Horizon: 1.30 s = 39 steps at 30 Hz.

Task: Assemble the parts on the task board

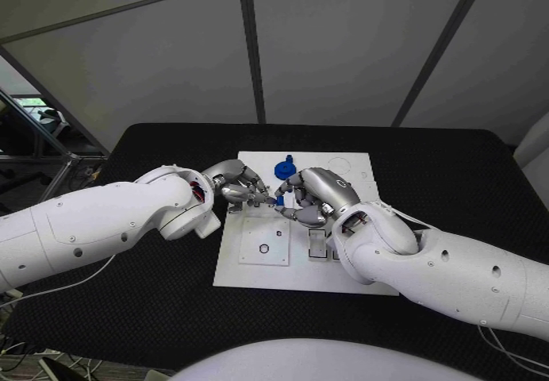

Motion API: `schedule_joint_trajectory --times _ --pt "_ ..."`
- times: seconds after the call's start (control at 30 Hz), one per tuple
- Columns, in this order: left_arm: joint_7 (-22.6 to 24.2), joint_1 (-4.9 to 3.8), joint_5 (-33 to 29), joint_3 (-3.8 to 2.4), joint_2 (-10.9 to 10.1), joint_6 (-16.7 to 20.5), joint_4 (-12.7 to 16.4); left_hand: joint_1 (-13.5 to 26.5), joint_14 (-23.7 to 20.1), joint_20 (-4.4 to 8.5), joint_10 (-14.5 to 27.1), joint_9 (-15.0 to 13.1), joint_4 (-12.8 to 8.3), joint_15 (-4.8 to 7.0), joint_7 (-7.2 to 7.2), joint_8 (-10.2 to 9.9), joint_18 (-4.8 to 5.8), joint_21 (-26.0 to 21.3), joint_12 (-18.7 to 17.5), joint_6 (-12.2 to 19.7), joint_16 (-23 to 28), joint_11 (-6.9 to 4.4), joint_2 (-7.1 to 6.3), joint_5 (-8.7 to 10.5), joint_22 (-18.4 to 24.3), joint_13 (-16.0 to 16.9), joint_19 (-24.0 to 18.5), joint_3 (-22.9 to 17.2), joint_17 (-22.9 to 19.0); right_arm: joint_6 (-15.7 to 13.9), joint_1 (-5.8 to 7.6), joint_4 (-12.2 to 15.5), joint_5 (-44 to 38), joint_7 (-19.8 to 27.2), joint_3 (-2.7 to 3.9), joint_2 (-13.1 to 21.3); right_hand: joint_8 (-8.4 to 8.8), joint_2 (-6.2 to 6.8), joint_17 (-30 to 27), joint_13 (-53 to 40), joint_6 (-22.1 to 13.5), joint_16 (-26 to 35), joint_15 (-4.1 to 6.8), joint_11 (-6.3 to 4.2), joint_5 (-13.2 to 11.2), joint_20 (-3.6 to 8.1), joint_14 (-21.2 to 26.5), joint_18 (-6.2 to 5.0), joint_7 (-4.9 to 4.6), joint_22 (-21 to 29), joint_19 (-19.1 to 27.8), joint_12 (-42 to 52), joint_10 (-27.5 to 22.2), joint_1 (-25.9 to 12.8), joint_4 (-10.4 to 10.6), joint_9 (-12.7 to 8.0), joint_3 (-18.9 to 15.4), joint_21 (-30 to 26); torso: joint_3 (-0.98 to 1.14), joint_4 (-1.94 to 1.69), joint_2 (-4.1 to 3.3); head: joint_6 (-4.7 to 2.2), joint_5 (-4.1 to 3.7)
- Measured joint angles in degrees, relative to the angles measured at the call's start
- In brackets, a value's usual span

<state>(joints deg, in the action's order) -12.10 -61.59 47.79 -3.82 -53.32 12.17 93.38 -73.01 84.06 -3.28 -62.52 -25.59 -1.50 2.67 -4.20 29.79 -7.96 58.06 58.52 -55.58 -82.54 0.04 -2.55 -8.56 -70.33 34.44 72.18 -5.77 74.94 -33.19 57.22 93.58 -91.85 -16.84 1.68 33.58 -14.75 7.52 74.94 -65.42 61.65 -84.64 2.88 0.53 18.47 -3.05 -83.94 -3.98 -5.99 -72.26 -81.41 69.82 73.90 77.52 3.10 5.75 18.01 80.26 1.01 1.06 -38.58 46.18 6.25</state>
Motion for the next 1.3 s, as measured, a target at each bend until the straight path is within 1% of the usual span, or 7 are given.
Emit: schedule_joint_trajectory --times 0.17,0.43,0.6,0.77,0.83,1.07,1.3 --pt "0.0 0.00 0.0 0.00 -0.4 0.1 0.0 0.0 0.0 0.00 0.0 0.0 0.0 0.00 0.00 0.0 0.00 0.0 0.0 0.0 0.0 0.00 0.00 0.00 0.0 0.0 0.0 0.0 0.0 0.3 0.00 -1.0 -0.3 -0.1 0.00 -0.3 0.13 -0.15 0.0 0.1 0.0 0.0 0.00 0.00 0.0 0.00 0.0 0.00 0.01 0.0 0.0 0.0 0.0 0.2 0.0 0.0 0.0 0.0 -0.01 -0.01 0.01 0.00 0.00" --pt "0.0 -0.10 -0.1 -0.06 -3.3 0.3 -0.9 0.0 0.0 0.00 0.0 0.0 0.0 0.00 0.21 0.2 0.00 0.0 0.0 0.2 0.0 0.00 0.00 0.00 0.0 0.0 0.0 0.0 0.0 1.1 0.08 -3.9 -1.2 -0.7 0.00 -1.4 0.07 -0.29 0.0 0.1 -0.1 0.0 0.00 0.00 -0.1 0.00 0.0 0.00 0.08 -0.1 0.0 0.0 0.0 0.3 0.1 0.0 0.1 0.0 -0.07 -0.05 0.03 -0.15 -0.14" --pt "0.1 -0.50 -1.2 -0.22 -5.5 0.8 -1.5 -0.2 0.0 0.00 0.0 0.0 0.0 0.00 0.21 0.2 0.00 0.0 0.0 0.2 0.0 0.00 0.25 0.00 0.2 -0.3 0.0 0.0 0.0 2.2 0.45 -6.5 -2.3 -1.5 -0.01 -3.0 -0.05 -0.08 0.0 0.1 -0.1 0.0 0.00 0.00 0.1 0.00 0.0 -0.01 0.09 -0.1 0.0 0.0 0.0 0.5 0.2 0.0 0.1 0.0 -0.15 -0.16 0.03 -0.23 -0.24" --pt "0.7 -1.20 -4.0 -0.32 -6.5 1.5 -1.5 -0.3 0.0 -0.11 0.6 0.0 0.0 0.00 0.11 0.2 0.01 -1.6 -1.0 0.7 0.6 0.05 0.30 0.00 1.1 -1.9 -0.5 0.0 0.0 3.3 0.79 -8.8 -3.2 -2.2 -0.01 -4.9 -0.06 -0.09 0.0 0.1 -0.1 0.0 0.00 0.00 0.1 0.00 0.0 -0.01 0.11 -0.1 0.0 0.0 0.0 0.5 0.2 0.0 0.0 0.0 -0.16 -0.16 0.01 -0.21 -0.08" --pt "1.2 -1.44 -5.4 -0.35 -6.8 1.9 -1.4 -0.3 0.0 -0.31 1.0 0.0 0.2 0.00 0.00 0.2 0.01 -2.0 -1.3 1.0 0.9 0.12 0.30 0.00 1.3 -2.4 -0.8 0.2 0.0 3.7 0.94 -9.6 -3.5 -2.4 -0.01 -5.6 -0.06 -0.10 0.0 0.2 -0.1 0.0 0.00 0.00 0.1 0.00 0.0 -0.01 0.13 -0.1 0.0 0.0 0.0 0.5 0.2 0.0 0.0 0.0 -0.16 -0.14 0.00 -0.17 -0.02" --pt "3.3 -1.96 -10.2 -0.41 -7.1 3.5 -0.8 -0.3 0.0 -0.10 1.1 0.0 0.2 0.00 0.00 0.2 0.01 -2.0 -1.3 1.0 0.9 0.20 0.30 0.00 1.5 -2.8 -1.0 0.2 0.0 5.2 1.42 -12.3 -4.2 -3.0 -0.02 -7.7 -0.06 -0.17 0.0 0.2 -0.2 0.0 0.00 0.00 0.1 0.00 0.0 -0.01 0.20 -0.1 0.0 0.0 0.0 0.4 0.2 0.0 0.0 0.0 -0.15 -0.09 -0.03 -0.04 0.13" --pt "4.8 -2.18 -12.8 -0.43 -7.0 4.5 -0.5 -0.3 0.0 -0.10 1.1 0.0 0.2 0.00 -0.21 0.2 0.01 -2.5 -1.6 1.2 0.9 0.20 0.30 0.00 1.5 -2.8 -1.0 0.2 0.0 7.3 1.82 -13.6 -4.3 -3.4 -0.03 -9.0 -0.06 -0.17 0.0 0.3 -0.1 0.0 0.00 0.00 0.1 0.00 0.0 -0.01 0.12 -0.1 0.0 -0.2 0.0 0.4 0.2 0.0 0.0 0.0 -0.07 -0.03 -0.02 0.16 0.38"
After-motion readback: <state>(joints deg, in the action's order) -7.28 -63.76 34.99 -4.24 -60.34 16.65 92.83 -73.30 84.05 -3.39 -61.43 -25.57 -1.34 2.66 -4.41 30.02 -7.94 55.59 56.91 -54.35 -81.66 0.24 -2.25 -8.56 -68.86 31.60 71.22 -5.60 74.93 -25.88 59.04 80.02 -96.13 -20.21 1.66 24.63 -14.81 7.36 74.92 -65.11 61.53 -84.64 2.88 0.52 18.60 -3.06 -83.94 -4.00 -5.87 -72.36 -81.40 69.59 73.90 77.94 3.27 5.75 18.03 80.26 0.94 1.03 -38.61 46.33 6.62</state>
